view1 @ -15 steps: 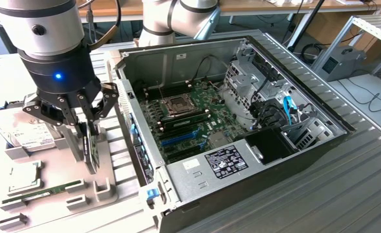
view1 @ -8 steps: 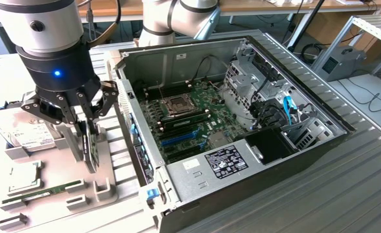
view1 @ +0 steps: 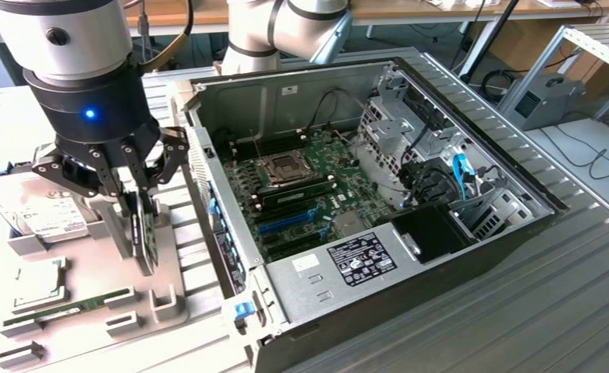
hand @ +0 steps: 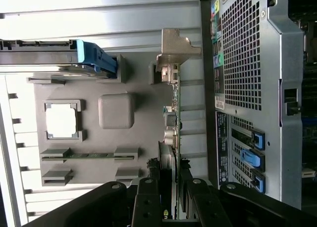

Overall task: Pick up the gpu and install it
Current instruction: 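Pick up the gpu and move the gpu toward the slot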

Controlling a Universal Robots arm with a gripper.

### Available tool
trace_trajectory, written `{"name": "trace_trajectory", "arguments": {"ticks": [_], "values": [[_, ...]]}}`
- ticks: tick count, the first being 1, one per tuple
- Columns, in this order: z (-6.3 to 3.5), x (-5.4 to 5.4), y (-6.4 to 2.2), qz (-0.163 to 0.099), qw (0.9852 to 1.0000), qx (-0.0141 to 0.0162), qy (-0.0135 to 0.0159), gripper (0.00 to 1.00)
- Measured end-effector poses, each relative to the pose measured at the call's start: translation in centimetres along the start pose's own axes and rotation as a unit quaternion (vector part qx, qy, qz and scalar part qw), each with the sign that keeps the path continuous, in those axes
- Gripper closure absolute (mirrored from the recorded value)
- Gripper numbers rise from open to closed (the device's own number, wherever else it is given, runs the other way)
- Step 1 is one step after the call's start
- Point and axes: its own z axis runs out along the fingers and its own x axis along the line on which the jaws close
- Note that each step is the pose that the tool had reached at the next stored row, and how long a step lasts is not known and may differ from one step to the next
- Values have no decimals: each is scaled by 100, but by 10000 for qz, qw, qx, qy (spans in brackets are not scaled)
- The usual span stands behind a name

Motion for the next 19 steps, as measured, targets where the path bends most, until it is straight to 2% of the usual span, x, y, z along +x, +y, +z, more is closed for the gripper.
{"name": "trace_trajectory", "arguments": {"ticks": [19], "values": [[-78, -3, -3, 0, 10000, 0, 0, 74]]}}
